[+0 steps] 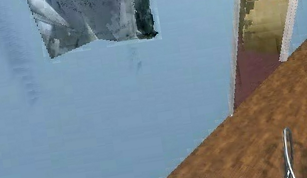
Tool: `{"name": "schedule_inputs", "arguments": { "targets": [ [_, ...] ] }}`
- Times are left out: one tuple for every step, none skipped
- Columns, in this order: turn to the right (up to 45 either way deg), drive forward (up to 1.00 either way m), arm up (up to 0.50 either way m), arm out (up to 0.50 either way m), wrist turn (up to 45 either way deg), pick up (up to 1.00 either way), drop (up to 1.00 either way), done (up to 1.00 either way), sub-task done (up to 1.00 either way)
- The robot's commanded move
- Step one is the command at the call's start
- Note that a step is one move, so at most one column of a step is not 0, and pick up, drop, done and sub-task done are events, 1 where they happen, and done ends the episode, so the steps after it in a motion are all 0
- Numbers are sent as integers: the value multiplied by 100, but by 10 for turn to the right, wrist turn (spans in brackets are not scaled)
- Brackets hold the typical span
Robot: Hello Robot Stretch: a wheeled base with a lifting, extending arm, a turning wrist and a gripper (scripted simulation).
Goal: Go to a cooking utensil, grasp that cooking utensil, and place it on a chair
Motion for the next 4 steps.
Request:
{"name": "schedule_inputs", "arguments": {
  "targets": [
    [0,0,0,0,60,0,0,0,0],
    [0,0,-30,0,0,0,0,0,0],
    [0,0,0,0,0,100,0,0,0],
    [0,0,10,0,0,0,0,0,0]
  ]
}}
